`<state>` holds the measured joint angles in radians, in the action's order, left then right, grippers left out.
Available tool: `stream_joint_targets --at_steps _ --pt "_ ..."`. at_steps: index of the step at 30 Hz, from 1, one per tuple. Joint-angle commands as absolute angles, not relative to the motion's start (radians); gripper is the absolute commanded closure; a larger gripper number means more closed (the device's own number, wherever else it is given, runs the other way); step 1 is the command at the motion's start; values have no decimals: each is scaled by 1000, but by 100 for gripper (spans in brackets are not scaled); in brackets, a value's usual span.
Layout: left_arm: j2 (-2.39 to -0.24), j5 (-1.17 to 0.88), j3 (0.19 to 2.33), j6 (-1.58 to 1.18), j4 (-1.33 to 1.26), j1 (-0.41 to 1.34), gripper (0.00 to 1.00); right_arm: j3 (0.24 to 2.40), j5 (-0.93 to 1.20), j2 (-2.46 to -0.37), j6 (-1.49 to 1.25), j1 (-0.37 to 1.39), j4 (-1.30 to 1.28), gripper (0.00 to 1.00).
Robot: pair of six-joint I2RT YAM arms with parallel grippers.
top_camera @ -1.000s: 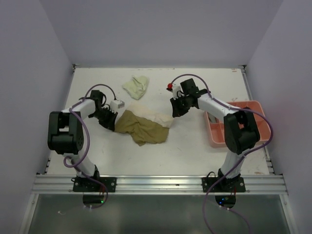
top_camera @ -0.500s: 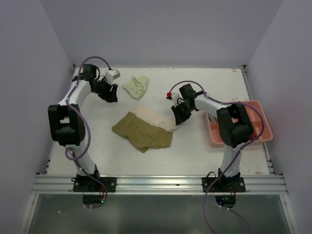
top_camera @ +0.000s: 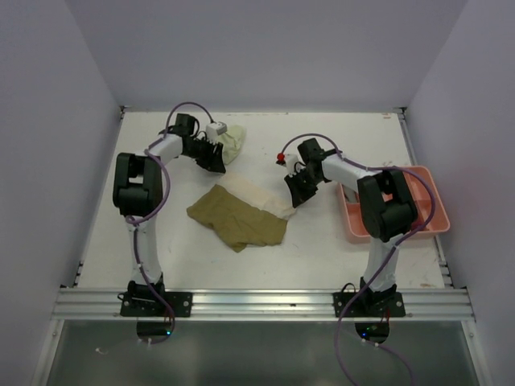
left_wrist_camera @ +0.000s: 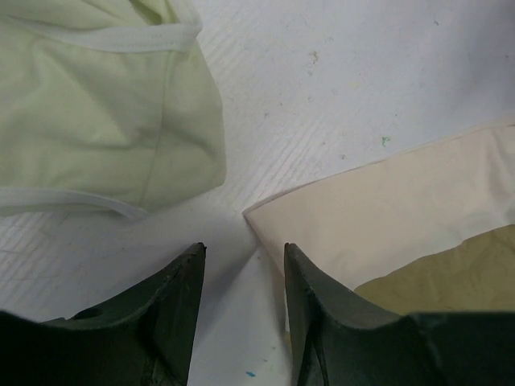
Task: Roll the underwear
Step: Move the underwear to the center of the board, then flatten the underwear
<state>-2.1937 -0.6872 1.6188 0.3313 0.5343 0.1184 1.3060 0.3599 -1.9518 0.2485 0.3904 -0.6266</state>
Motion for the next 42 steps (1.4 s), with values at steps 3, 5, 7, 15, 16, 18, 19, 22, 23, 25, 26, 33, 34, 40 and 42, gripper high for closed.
stream_joint_targets --at_steps 3,5,7,15,16,18,19,22,23,25,26,33,34,40,42 --pt "-2212 -758 1626 261 445 147 55 1350 361 -1962 270 382 -663 100" --pt "-2221 -758 1628 242 446 147 58 1353 357 -1962 270 380 -667 100" --pt "-2232 -767 1632 239 465 147 61 1356 360 -1963 271 379 -672 100" --pt "-2237 -742 1621 232 502 147 68 1356 365 -1962 273 374 -680 100" --pt "-2238 -744 1618 227 503 147 70 1356 364 -1960 273 373 -678 100" --pt "-2240 -767 1620 216 491 149 74 1359 367 -1960 275 371 -681 100" --pt "-2241 -779 1620 203 485 149 80 1362 368 -1960 275 371 -684 100" --pt "-2240 -830 1632 192 476 149 97 1377 368 -1954 273 368 -690 100" --pt "-2229 -834 1638 195 476 149 99 1388 371 -1947 275 370 -695 100" --pt "-2211 -838 1644 198 476 149 100 1402 374 -1934 275 364 -704 100" --pt "-2183 -847 1646 205 474 147 100 1410 376 -1924 278 362 -709 100" --pt "-1990 -877 1582 279 433 126 100 1522 361 -1847 305 328 -761 100" --pt "-1967 -879 1574 291 423 120 100 1535 356 -1836 308 318 -767 100" --pt "-1884 -882 1624 353 391 52 100 1675 321 -1807 374 296 -781 100" --pt "-1908 -919 1676 377 425 32 100 1738 322 -1825 390 295 -790 100"
